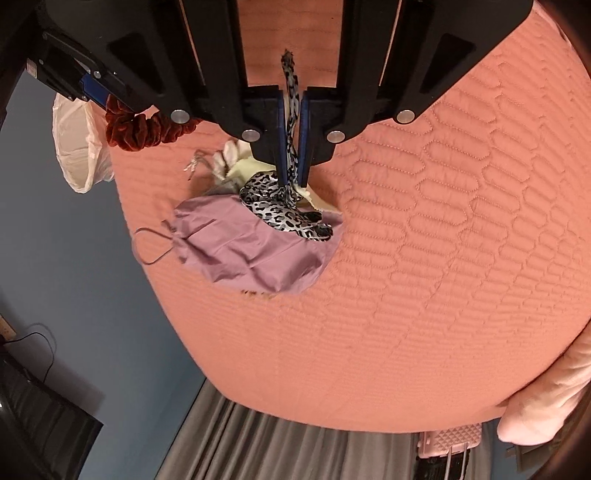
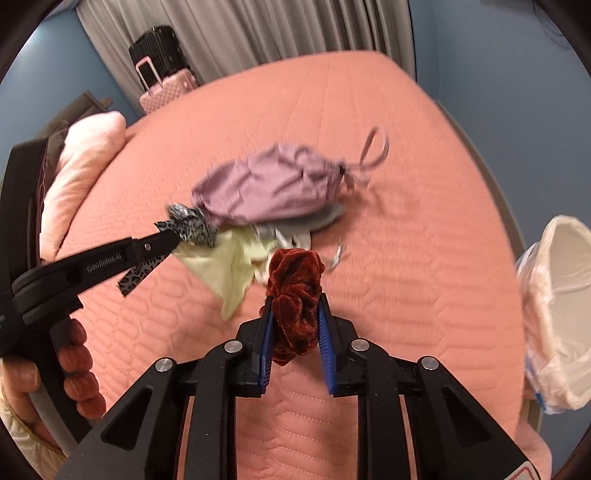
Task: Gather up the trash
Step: 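Lift the red velvet scrunchie with the right tool toward the wastebasket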
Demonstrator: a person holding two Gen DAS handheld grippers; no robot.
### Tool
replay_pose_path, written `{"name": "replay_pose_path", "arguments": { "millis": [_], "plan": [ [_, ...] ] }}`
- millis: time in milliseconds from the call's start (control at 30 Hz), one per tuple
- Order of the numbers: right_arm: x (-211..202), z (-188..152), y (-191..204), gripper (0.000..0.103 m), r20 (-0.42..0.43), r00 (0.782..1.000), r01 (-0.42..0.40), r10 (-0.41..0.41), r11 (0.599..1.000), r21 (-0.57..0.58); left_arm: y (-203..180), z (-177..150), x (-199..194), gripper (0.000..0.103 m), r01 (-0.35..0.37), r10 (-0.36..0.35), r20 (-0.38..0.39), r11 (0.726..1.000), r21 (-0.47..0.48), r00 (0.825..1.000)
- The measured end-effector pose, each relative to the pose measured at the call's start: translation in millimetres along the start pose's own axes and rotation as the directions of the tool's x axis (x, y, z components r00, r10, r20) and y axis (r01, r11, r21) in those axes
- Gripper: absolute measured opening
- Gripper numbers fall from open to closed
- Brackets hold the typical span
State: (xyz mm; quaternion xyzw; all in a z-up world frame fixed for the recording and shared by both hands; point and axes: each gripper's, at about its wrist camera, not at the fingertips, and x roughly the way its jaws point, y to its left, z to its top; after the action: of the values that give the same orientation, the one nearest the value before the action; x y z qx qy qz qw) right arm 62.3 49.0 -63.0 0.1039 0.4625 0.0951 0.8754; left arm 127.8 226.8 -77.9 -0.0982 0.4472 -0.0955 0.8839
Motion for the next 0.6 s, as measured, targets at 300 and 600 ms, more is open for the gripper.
{"name": "replay_pose_path", "arguments": {
  "millis": [300,600],
  "plan": [
    [-96,39,-26,0.020,0.207,0.978,-0.005,-0.002,1.000,0.031,-67,25,-80,0.004,0.100,-0.119,0.152,0.987,0.125,0.981],
    [-184,56,-63,0.020,0.369,0.928,0.030,-0.055,0.997,0.073,-157,36,-118,0.004,0.173,-0.241,0.223,0.943,0.285,0.945]
  ]
}}
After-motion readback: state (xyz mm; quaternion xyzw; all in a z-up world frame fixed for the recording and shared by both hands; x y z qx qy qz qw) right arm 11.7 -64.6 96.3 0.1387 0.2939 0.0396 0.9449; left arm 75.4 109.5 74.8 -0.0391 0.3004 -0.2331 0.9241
